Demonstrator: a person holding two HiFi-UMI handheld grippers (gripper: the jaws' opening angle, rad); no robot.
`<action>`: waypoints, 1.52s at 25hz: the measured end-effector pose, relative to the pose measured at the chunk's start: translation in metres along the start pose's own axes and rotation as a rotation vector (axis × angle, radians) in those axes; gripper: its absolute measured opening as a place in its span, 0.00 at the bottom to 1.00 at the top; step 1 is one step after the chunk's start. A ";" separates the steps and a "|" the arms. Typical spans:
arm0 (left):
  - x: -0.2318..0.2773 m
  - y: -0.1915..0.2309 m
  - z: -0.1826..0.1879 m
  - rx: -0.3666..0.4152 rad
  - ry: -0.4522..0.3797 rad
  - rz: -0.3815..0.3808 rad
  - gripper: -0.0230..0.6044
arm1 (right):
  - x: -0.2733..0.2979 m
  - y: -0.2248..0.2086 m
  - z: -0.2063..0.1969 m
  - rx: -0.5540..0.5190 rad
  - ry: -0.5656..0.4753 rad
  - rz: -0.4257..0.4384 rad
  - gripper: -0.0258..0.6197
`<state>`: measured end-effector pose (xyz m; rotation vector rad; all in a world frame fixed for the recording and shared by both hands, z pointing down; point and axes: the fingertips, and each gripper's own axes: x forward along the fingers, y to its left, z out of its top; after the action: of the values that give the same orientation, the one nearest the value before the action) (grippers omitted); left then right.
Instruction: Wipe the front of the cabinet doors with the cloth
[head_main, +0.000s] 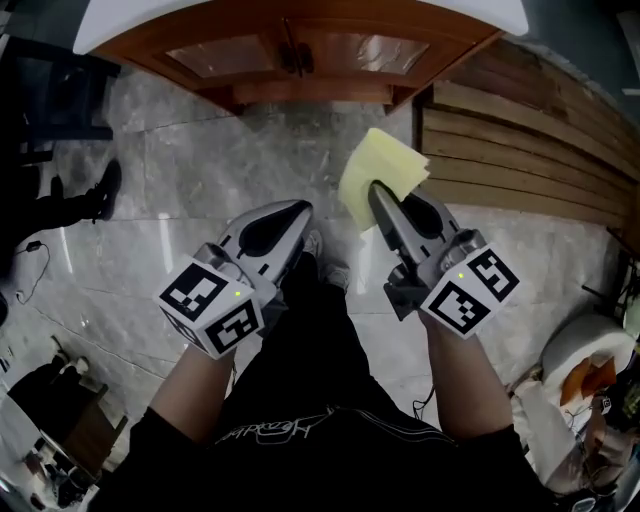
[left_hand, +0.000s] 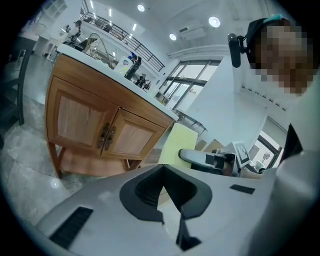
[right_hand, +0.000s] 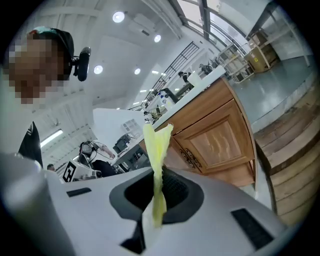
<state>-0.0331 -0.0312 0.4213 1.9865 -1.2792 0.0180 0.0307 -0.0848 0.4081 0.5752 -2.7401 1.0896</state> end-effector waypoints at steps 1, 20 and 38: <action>0.002 0.006 0.000 -0.010 -0.002 0.003 0.05 | 0.008 -0.003 0.004 -0.007 -0.010 -0.001 0.10; 0.024 0.084 0.043 -0.039 0.026 -0.055 0.05 | 0.154 -0.036 0.059 -0.322 -0.099 -0.080 0.10; 0.036 0.122 0.043 -0.089 0.064 -0.056 0.05 | 0.203 -0.072 0.056 -0.394 -0.102 -0.165 0.10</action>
<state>-0.1267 -0.1109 0.4759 1.9294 -1.1637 -0.0024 -0.1265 -0.2315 0.4663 0.7909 -2.8186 0.4769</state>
